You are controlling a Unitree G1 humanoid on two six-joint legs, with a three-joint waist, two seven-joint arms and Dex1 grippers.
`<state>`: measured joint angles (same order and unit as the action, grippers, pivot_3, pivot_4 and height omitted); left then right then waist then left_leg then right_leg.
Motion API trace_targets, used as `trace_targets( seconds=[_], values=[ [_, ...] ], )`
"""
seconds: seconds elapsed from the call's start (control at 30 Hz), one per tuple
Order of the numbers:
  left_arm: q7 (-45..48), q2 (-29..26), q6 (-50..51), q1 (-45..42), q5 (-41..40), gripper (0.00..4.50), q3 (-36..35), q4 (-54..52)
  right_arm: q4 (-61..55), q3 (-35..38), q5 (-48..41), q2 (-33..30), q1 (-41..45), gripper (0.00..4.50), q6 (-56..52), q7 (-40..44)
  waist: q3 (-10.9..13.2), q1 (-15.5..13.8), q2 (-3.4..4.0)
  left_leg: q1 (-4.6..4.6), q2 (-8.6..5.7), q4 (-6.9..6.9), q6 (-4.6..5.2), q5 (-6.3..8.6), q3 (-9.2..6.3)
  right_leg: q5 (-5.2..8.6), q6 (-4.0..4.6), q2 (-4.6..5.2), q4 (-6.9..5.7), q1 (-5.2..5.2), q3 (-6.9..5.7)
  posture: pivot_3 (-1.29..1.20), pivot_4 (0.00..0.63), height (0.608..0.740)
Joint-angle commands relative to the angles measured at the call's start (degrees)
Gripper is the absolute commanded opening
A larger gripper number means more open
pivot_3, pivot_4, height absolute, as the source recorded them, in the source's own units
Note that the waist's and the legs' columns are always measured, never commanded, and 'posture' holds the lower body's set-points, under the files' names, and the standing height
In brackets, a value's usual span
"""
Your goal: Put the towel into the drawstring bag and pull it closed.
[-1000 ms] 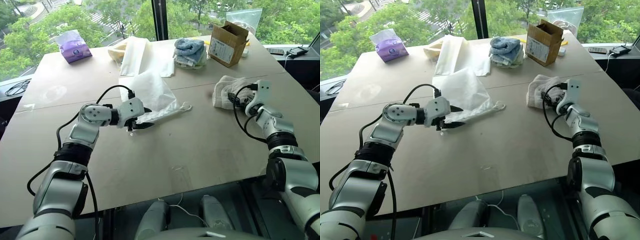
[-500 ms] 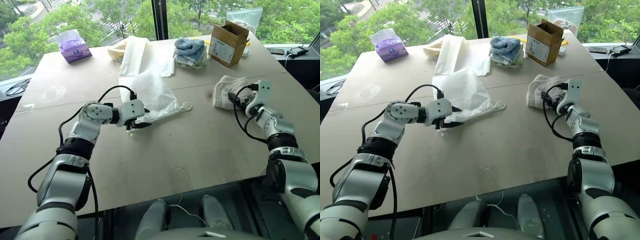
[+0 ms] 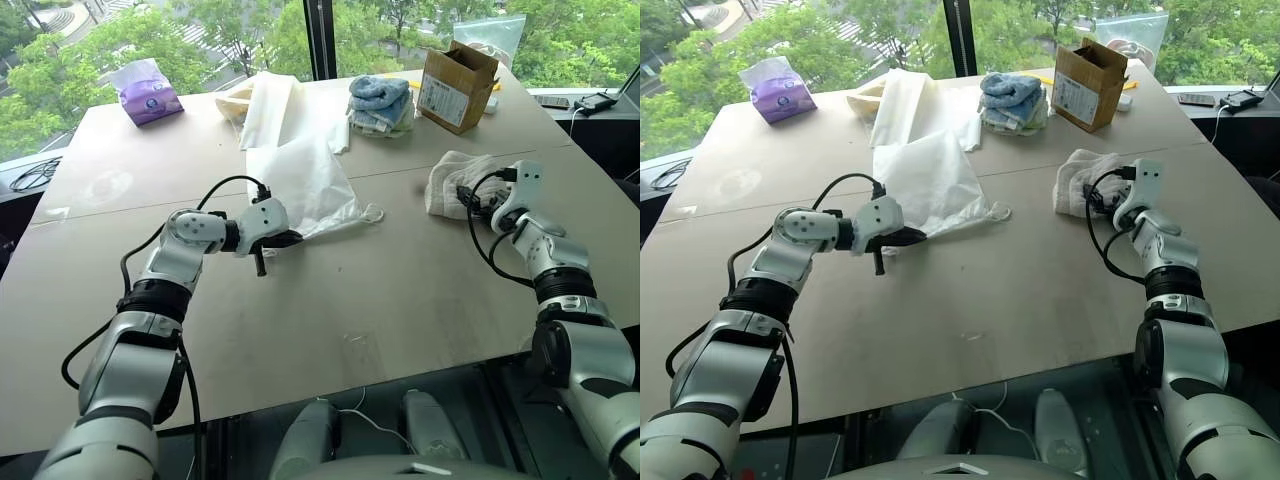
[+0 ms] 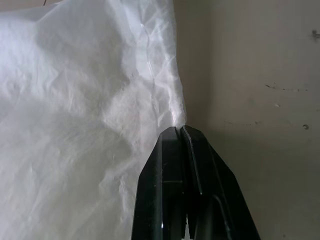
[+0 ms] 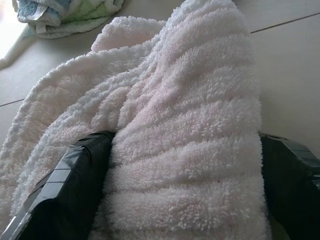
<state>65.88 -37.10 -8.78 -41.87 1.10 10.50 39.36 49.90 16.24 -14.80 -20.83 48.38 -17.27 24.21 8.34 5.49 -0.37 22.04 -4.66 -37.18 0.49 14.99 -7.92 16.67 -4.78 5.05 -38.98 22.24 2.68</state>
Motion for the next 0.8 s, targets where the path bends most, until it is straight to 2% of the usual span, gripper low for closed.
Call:
trace_targets(
  seconds=[0.03, 0.4, 0.53, 0.63, 0.8],
  values=[
    [0.26, 0.48, 4.08, 0.68, -3.69, 0.04, -3.29, -2.41, -1.18, 0.00, -0.66, 0.77, -1.07, 4.50, -0.72, -0.11, 0.00, 0.00, 0.00, 0.00, 0.00, 0.00, 0.00, 0.00, 0.00, 0.00, 0.00, 0.00, 0.00, 0.00, 0.00, 0.00, 0.150, 0.740],
    [0.82, 0.87, 23.56, 5.52, -15.27, 0.04, -10.69, -14.96, -4.59, 0.10, -1.78, 2.03, -2.88, 4.50, -1.62, 0.24, 0.00, 0.09, 0.00, 0.43, 0.01, -0.11, -0.02, -0.01, -0.02, 0.00, 0.00, 0.00, -0.13, 0.47, 0.00, 0.00, 0.150, 0.740],
    [0.80, 0.12, 25.03, 7.34, -15.41, 0.04, -10.73, -18.19, -6.23, -0.64, -1.50, 1.97, -3.41, 4.50, -1.50, 0.77, 0.00, 0.14, 0.00, 0.47, 0.01, -0.12, -0.02, -0.01, -0.01, 0.00, 0.00, 0.01, -0.13, 0.50, 0.00, 0.00, 0.150, 0.740],
    [0.86, 0.10, 25.60, 8.55, -15.75, 0.83, -10.60, -20.36, -7.44, -0.80, -1.17, 1.94, -3.78, 4.50, -0.56, 0.49, 0.00, 0.14, 0.00, 0.46, 0.01, -0.12, -0.02, -0.01, -0.01, 0.00, 0.00, 0.01, -0.13, 0.50, 0.00, 0.00, 0.150, 0.740],
    [-0.29, 0.51, 23.87, 9.64, -15.20, 3.21, -10.56, -22.69, -14.06, -2.08, -0.85, 0.49, -6.23, 4.50, 1.97, 2.50, 0.00, 0.01, 0.01, 0.50, 0.00, -0.13, -0.02, -0.01, -0.01, 0.00, 0.00, 0.02, -0.12, 0.51, 0.00, 0.00, 0.150, 0.740]
  ],
)
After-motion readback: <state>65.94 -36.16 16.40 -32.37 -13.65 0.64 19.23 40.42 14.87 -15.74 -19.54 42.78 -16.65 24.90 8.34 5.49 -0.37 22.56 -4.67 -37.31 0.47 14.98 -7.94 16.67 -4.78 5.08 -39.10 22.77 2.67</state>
